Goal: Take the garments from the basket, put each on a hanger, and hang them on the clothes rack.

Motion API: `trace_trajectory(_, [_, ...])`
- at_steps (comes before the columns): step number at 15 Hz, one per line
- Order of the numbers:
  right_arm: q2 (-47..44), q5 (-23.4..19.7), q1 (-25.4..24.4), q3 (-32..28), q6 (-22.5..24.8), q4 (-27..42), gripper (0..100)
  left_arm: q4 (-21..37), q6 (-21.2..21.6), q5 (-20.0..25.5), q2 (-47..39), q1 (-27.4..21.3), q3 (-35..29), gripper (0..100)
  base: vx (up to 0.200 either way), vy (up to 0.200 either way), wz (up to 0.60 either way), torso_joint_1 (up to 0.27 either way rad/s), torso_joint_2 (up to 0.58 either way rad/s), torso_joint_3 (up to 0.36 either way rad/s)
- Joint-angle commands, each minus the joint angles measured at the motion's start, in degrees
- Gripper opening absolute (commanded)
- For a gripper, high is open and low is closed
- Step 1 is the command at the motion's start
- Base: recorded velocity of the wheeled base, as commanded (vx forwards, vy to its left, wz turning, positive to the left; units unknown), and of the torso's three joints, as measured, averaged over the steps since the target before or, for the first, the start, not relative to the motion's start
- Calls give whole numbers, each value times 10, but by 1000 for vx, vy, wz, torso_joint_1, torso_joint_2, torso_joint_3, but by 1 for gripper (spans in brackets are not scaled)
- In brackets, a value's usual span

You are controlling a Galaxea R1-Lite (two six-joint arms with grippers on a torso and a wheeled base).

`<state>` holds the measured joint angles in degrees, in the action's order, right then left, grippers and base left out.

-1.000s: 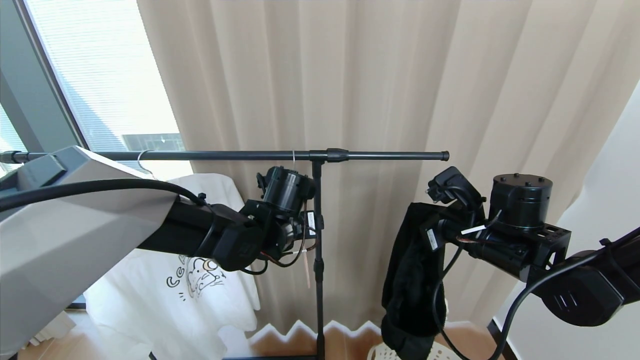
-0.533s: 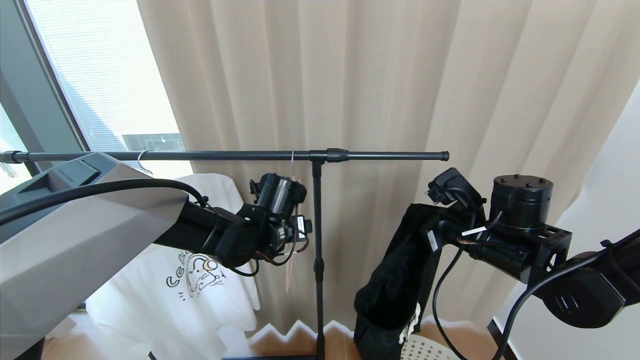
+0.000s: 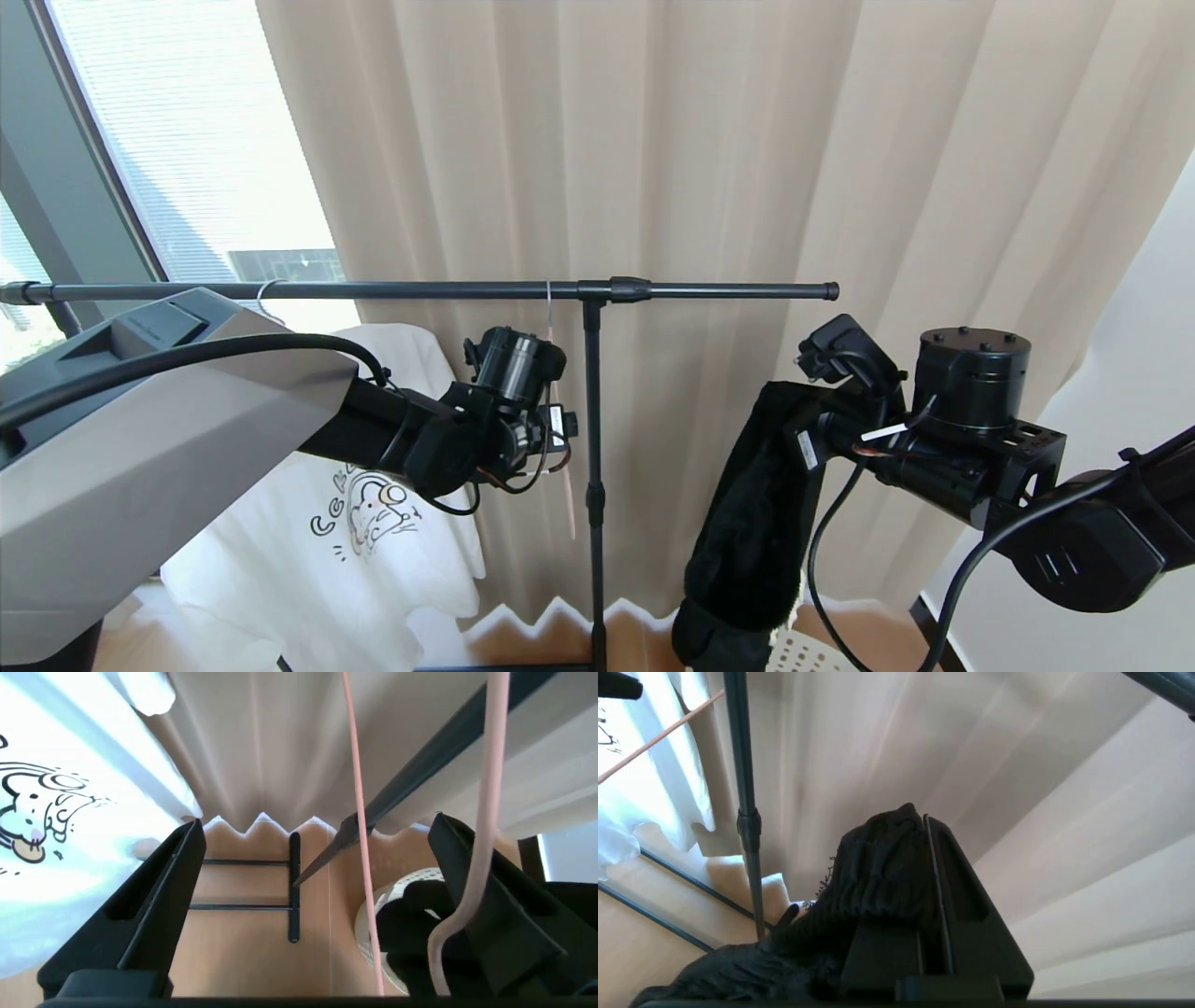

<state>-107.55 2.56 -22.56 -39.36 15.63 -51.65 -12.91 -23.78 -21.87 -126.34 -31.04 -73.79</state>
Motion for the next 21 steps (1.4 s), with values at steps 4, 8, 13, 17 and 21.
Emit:
trace_trajectory(4, [1,0,0,1,0,0,0,0,0,0,-6,-3,10,100,0,0,0,0,0,0])
trace_trajectory(8, [1,0,0,1,1,0,0,0,1,0,0,-3,24,100,0,0,0,0,0,0])
trace_trajectory(13, [1,0,0,1,0,0,0,2,1,0,4,-4,31,0,0,0,0,0,0,0])
trace_trajectory(17, [1,0,0,2,0,0,0,2,1,0,6,-4,35,0,0,0,0,0,0,0])
trace_trajectory(21, [1,0,0,2,0,0,0,2,1,-1,15,4,35,0,0,0,0,0,0,0])
